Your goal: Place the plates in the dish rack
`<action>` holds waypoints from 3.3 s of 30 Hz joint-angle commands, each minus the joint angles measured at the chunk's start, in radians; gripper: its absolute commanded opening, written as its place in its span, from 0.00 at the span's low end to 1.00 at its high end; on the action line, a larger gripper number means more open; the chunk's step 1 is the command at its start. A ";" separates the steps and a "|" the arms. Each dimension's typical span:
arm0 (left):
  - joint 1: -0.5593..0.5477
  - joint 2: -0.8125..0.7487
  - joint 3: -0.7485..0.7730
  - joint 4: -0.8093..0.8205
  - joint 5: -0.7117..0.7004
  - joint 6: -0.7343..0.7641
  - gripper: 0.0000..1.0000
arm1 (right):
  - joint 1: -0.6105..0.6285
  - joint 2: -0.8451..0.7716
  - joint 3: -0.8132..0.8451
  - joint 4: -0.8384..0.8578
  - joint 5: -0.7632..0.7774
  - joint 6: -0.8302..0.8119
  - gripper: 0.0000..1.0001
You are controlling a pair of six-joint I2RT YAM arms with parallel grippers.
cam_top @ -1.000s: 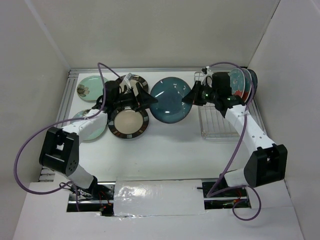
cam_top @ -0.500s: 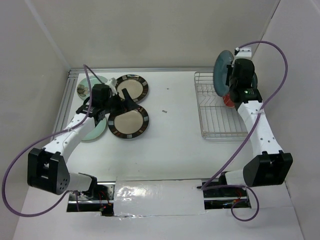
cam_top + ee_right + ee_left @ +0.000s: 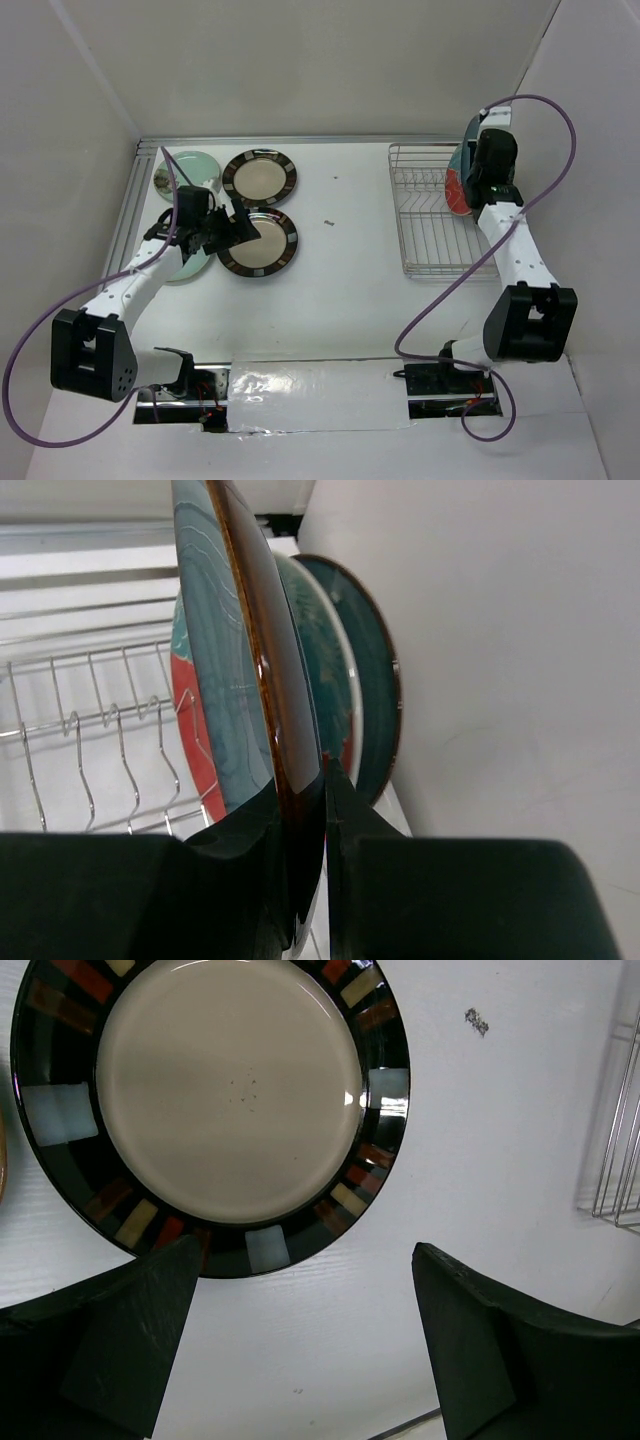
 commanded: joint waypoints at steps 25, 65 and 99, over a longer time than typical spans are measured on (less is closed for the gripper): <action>0.101 -0.073 -0.178 0.023 0.041 -0.081 0.98 | -0.012 0.180 0.080 0.180 -0.158 0.121 0.54; 0.147 -0.023 -0.209 0.084 0.054 -0.136 0.92 | 0.558 0.531 0.070 0.168 -1.057 0.787 0.78; 0.147 -0.113 -0.079 -0.008 0.046 0.013 0.92 | 0.566 0.723 0.097 0.234 -1.036 0.836 0.00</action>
